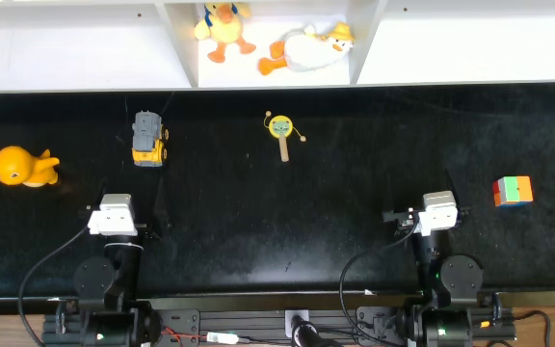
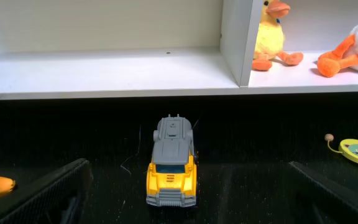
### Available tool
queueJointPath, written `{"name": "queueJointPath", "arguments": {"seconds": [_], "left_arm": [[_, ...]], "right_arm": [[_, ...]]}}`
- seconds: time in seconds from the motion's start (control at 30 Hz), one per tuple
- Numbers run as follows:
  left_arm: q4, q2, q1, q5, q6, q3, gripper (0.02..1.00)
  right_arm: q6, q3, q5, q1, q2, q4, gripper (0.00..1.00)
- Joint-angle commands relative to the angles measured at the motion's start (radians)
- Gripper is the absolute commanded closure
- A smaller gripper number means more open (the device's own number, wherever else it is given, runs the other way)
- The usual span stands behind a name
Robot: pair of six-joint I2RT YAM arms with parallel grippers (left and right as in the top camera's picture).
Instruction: Store Toys
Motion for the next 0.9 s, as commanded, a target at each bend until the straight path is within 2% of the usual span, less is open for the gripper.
{"name": "queueJointPath", "arguments": {"seconds": [0.03, 0.8, 0.9], "left_arm": [[-0.002, -0.011, 0.006, -0.008, -0.008, -0.004, 0.020], [-0.012, 0.004, 0.006, -0.016, -0.011, 0.005, 0.020], [-0.101, 0.071, 0.008, -0.017, -0.172, 0.096, 0.020]], "right_arm": [[-0.003, -0.013, -0.007, -0.006, -0.006, 0.005, 0.005], [-0.003, -0.013, -0.007, -0.006, -0.006, 0.005, 0.005], [-0.003, -0.013, -0.007, -0.006, -0.006, 0.005, 0.005]]}}
